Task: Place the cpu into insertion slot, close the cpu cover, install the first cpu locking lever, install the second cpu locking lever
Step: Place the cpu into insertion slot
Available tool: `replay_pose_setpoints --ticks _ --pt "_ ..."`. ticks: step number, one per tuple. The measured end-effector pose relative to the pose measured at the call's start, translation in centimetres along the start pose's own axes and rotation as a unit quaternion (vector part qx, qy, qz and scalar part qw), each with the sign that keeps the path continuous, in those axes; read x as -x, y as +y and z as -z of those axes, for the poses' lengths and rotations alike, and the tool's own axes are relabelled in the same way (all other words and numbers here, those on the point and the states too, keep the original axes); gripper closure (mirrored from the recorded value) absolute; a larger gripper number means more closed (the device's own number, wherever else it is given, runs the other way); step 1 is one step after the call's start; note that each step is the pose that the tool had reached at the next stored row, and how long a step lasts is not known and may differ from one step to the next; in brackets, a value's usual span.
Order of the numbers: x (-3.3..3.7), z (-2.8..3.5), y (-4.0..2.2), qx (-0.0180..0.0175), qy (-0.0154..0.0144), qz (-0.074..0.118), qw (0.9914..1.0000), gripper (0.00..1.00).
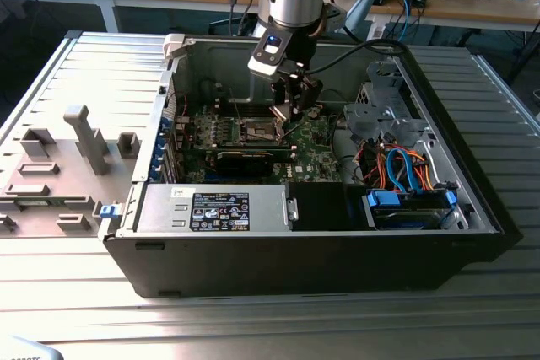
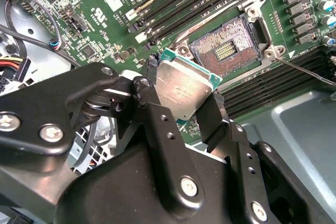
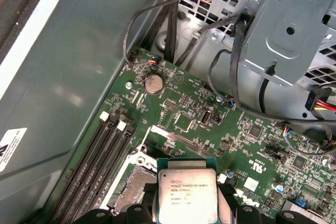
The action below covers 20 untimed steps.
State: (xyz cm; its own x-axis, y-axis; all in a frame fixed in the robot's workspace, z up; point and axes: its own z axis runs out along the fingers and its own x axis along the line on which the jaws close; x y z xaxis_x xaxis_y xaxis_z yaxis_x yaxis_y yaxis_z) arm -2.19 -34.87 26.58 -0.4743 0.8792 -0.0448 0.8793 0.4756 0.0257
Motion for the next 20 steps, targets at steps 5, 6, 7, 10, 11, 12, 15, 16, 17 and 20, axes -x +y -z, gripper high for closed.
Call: replay_pose_setpoints --ticks 5,6,7,10,11,12,15,16,17,20 --pt "0.0 0.0 0.0 -0.0002 0.0 -0.004 0.99999 0.46" --pt "0.0 0.0 0.0 -0.0002 -0.0001 -0.004 0.99999 0.46" --pt "0.0 0.0 0.0 -0.0002 -0.0001 -0.005 0.99999 0.46" --pt "0.0 0.0 0.0 -0.0003 -0.0002 -0.007 0.99997 0.46" --pt "0.0 0.0 0.0 -0.0003 -0.0002 -0.007 0.99997 0.46" --pt "0.0 0.0 0.0 -0.0003 -0.0002 -0.008 0.99997 0.46" --pt "0.0 0.0 0.0 -0.0004 -0.0002 -0.009 0.99996 0.46" --pt "0.0 0.0 0.0 -0.0004 -0.0002 -0.01 0.99995 0.46" --pt "0.0 0.0 0.0 -0.0005 -0.0003 -0.01 0.99995 0.46" --pt "0.0 0.0 0.0 -0.0005 -0.0003 -0.011 0.99993 0.46"
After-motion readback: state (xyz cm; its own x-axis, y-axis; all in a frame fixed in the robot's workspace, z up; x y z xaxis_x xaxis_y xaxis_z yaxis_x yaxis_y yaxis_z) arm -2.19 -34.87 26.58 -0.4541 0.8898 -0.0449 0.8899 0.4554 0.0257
